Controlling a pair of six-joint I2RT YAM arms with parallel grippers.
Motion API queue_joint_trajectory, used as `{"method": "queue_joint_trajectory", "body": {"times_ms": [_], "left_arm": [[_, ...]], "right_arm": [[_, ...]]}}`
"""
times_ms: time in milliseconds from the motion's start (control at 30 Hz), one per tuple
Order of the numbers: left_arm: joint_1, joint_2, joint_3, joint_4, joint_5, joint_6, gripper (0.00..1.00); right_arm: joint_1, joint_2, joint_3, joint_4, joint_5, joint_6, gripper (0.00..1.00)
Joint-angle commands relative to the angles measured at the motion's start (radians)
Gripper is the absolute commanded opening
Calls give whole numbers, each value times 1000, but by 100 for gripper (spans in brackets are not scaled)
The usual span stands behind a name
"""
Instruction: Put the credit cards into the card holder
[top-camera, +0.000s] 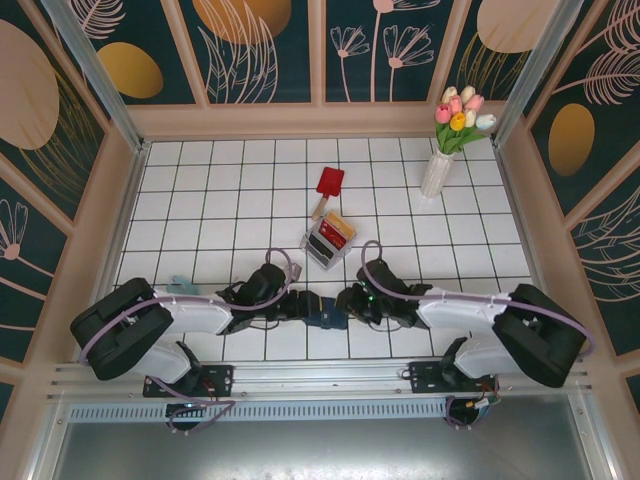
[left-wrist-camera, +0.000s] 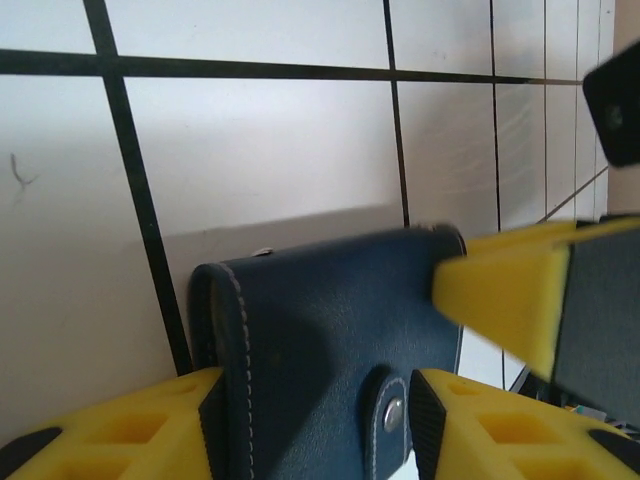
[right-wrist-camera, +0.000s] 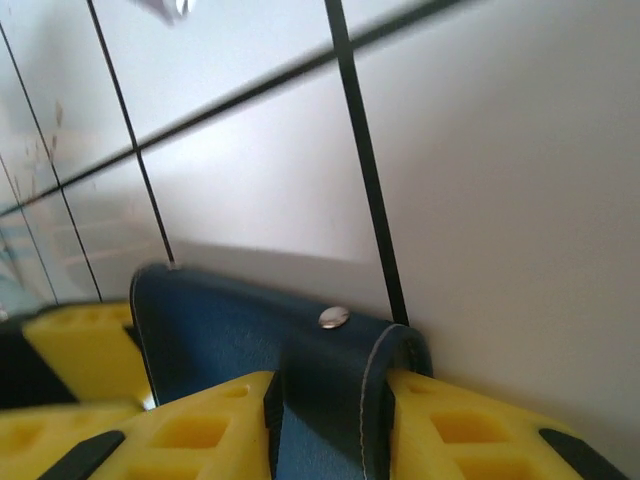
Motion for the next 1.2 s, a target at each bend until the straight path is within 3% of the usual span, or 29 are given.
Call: {"method": "queue_joint_trajectory", "body": {"times_ms": [0, 67, 133, 267, 400, 533, 633, 767, 867, 1033, 1167], "left_arm": [[-22, -17, -15, -13, -7, -39, 48], [-30, -29, -30, 10, -34, -78, 42], [-63, -25, -67, 154, -33, -142, 44], [-125, 33, -17, 152, -14, -135, 45], [-189, 140, 10, 309, 78, -188, 47], [-234, 161, 73, 220, 63, -163, 52], [-238, 113, 74, 133, 22, -136, 55], [-238, -15, 88, -127, -108, -50, 62], [-231, -75, 120, -262, -180, 7, 67], [-123, -62, 153, -258, -171, 67, 69], [-73, 32, 237, -244, -129, 133, 69]], "right_arm": [[-20, 33, 80, 40, -28, -84, 33], [-23, 41, 91, 15, -16, -118, 34], [-40, 54, 90, 0, -4, -156, 35], [-95, 85, 78, 67, -80, -182, 35], [-116, 125, 109, 112, -100, -209, 35], [-134, 141, 136, 74, -73, -231, 37], [-145, 91, 136, -21, 37, -248, 42], [-156, -34, 124, -192, 170, -261, 53], [-156, -133, 101, -291, 218, -248, 54], [-156, -299, -29, -220, 76, -206, 43], [-148, -324, -97, -158, -16, -157, 32]]}}
